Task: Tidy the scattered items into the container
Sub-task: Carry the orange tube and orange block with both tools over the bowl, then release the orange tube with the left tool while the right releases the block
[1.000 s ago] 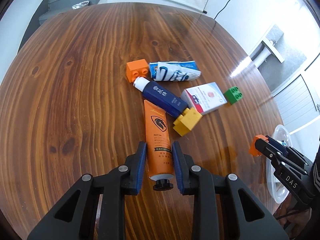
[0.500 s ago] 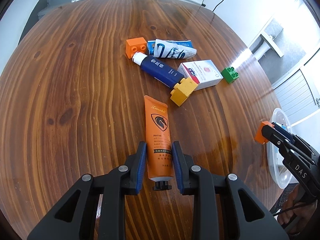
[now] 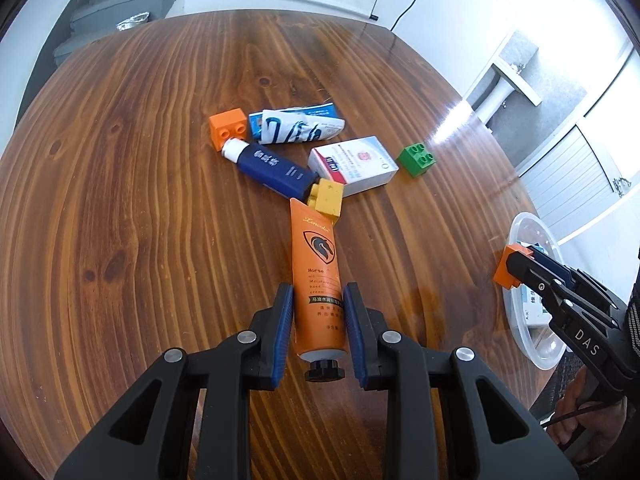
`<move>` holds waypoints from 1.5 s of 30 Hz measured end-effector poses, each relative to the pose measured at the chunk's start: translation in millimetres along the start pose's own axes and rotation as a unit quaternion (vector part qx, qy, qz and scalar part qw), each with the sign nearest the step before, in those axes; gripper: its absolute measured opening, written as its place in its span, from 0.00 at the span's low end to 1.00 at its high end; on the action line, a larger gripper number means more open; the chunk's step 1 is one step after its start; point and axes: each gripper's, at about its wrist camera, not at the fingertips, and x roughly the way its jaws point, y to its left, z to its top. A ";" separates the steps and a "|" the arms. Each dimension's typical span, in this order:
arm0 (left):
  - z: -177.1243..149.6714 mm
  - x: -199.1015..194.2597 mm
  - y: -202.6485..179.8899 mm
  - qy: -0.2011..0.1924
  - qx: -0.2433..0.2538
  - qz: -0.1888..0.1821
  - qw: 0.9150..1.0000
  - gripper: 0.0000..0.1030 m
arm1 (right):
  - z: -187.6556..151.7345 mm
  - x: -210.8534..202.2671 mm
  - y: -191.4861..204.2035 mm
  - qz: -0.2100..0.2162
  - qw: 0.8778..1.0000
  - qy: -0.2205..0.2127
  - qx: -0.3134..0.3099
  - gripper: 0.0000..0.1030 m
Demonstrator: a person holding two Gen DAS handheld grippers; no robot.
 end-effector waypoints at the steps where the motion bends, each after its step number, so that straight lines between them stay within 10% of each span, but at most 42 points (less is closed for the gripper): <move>1: 0.2 -0.4 -3.8 -0.002 0.002 -0.001 1.000 0.27 | -0.7 -2.4 -2.6 -0.001 1.000 -0.003 0.004 0.34; 31: 19.4 18.9 -203.7 0.004 0.156 -0.116 0.981 0.27 | -38.3 -65.4 -157.5 -0.070 0.988 -0.035 0.133 0.34; 45: 18.9 59.9 -271.1 0.048 0.190 -0.140 0.971 0.28 | -45.0 -51.8 -200.3 -0.036 0.992 -0.001 0.123 0.34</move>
